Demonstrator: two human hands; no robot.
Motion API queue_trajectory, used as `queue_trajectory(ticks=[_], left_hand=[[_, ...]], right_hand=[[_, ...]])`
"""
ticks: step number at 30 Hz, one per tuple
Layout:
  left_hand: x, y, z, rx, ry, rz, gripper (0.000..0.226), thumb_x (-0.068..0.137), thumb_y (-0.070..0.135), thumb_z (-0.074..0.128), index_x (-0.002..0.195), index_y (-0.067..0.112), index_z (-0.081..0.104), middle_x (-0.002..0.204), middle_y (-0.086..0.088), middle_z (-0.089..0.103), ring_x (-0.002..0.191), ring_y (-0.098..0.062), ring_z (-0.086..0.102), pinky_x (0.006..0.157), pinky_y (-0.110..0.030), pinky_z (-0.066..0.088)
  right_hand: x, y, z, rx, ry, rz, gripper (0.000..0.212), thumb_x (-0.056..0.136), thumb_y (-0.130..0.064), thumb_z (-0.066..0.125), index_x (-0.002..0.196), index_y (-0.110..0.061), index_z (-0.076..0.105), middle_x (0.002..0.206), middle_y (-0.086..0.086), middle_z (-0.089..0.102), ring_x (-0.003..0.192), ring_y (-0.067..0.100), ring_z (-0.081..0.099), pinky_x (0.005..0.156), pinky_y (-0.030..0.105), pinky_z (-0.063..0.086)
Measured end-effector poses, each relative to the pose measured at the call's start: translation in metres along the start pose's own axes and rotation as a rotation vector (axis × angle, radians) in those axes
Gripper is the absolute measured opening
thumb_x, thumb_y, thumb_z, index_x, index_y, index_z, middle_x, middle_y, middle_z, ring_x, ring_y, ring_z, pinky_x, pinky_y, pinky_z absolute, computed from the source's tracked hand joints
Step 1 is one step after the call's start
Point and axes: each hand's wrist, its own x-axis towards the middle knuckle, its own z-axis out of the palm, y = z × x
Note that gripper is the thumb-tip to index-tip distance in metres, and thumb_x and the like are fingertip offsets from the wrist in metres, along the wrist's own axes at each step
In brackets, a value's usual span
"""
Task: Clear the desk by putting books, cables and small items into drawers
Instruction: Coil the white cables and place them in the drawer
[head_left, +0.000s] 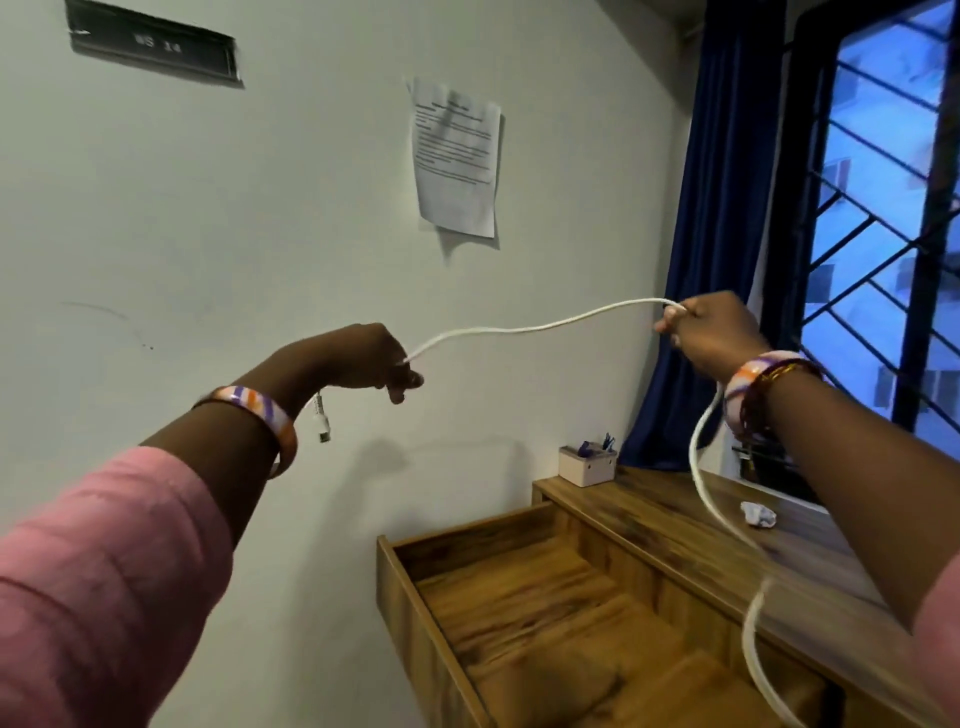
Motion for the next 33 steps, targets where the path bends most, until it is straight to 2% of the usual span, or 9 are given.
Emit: queue_trajectory(ticks=[4, 11, 14, 16, 18, 21, 26, 28, 33], left_hand=[[-0.016, -0.033, 0.003, -0.237, -0.004, -0.160, 0.037, 0.089, 0.032, 0.059, 0.060, 0.010, 0.053, 0.046, -0.001, 0.059, 0.040, -0.011, 0.056, 0.051, -0.021, 0.047], [-0.033, -0.017, -0.019, -1.856, 0.033, 0.114, 0.031, 0.080, 0.036, 0.051, 0.053, 0.021, 0.057, 0.038, 0.009, 0.047, 0.033, 0.000, 0.045, 0.044, -0.012, 0.048], [-0.018, -0.003, -0.028, -2.336, 0.342, 0.151, 0.037, 0.098, 0.023, 0.035, 0.070, 0.011, 0.057, 0.053, 0.004, 0.061, 0.054, -0.006, 0.061, 0.070, -0.018, 0.055], [-0.007, 0.004, -0.030, -2.298, 0.509, 0.098, 0.036, 0.100, 0.020, 0.028, 0.089, 0.009, 0.060, 0.086, 0.001, 0.070, 0.086, -0.010, 0.065, 0.097, -0.021, 0.044], [0.001, 0.007, -0.025, -2.121, 0.707, 0.063, 0.026, 0.096, 0.012, 0.038, 0.103, 0.008, 0.062, 0.095, 0.003, 0.072, 0.097, -0.015, 0.063, 0.086, -0.022, 0.049], [0.007, 0.001, -0.007, -0.950, 1.109, 0.012, 0.022, 0.083, 0.013, 0.052, 0.072, -0.003, 0.061, 0.066, -0.011, 0.067, 0.073, -0.023, 0.060, 0.066, -0.029, 0.044], [-0.009, 0.032, 0.019, 0.222, 0.636, 0.235, 0.014, 0.085, 0.019, 0.054, 0.091, 0.010, 0.062, 0.094, -0.014, 0.070, 0.088, -0.039, 0.061, 0.070, -0.036, 0.044], [-0.017, 0.055, 0.025, 0.252, 0.366, 0.331, 0.018, 0.090, 0.021, 0.047, 0.087, 0.010, 0.061, 0.080, -0.008, 0.067, 0.081, -0.034, 0.061, 0.067, -0.033, 0.045], [-0.038, 0.110, 0.028, -0.763, -0.254, 0.527, 0.040, 0.097, 0.024, 0.035, 0.063, 0.015, 0.056, 0.049, 0.008, 0.050, 0.046, -0.005, 0.044, 0.047, -0.014, 0.037]], right_hand=[[0.000, 0.017, -0.021, -0.082, 0.080, 0.098, 0.026, 0.092, -0.016, 0.052, 0.097, 0.000, 0.071, 0.085, 0.013, 0.059, 0.083, 0.029, 0.053, 0.064, 0.029, 0.034], [-0.019, 0.013, -0.017, -0.205, 0.010, 0.087, 0.027, 0.094, -0.015, 0.048, 0.098, 0.001, 0.070, 0.103, 0.022, 0.067, 0.096, 0.037, 0.059, 0.074, 0.030, 0.039], [-0.046, 0.010, -0.001, -0.313, -0.125, -0.157, 0.027, 0.097, -0.016, 0.043, 0.098, -0.004, 0.067, 0.087, 0.015, 0.065, 0.080, 0.030, 0.060, 0.068, 0.026, 0.036], [-0.064, 0.006, 0.006, -0.349, -0.172, -0.314, 0.025, 0.098, -0.019, 0.040, 0.099, -0.008, 0.063, 0.069, 0.001, 0.055, 0.065, 0.022, 0.055, 0.058, 0.027, 0.035], [-0.077, 0.003, 0.010, -0.390, -0.188, -0.452, 0.025, 0.098, -0.023, 0.040, 0.101, -0.008, 0.060, 0.065, -0.001, 0.051, 0.060, 0.022, 0.053, 0.053, 0.028, 0.037], [-0.082, 0.004, 0.006, -0.394, -0.144, -0.549, 0.025, 0.098, -0.025, 0.041, 0.101, -0.008, 0.059, 0.066, -0.001, 0.051, 0.057, 0.019, 0.050, 0.048, 0.022, 0.029], [-0.065, 0.011, -0.014, -0.261, 0.070, -0.379, 0.029, 0.097, -0.030, 0.039, 0.100, -0.011, 0.062, 0.070, 0.008, 0.056, 0.067, 0.031, 0.055, 0.060, 0.036, 0.044], [-0.053, 0.016, -0.024, -0.242, 0.123, -0.299, 0.031, 0.097, -0.033, 0.038, 0.102, -0.014, 0.063, 0.073, 0.008, 0.057, 0.072, 0.033, 0.055, 0.066, 0.038, 0.045], [-0.029, 0.027, -0.046, -0.229, 0.070, -0.159, 0.037, 0.097, -0.038, 0.035, 0.101, -0.013, 0.062, 0.089, 0.018, 0.065, 0.088, 0.038, 0.060, 0.083, 0.048, 0.049]])
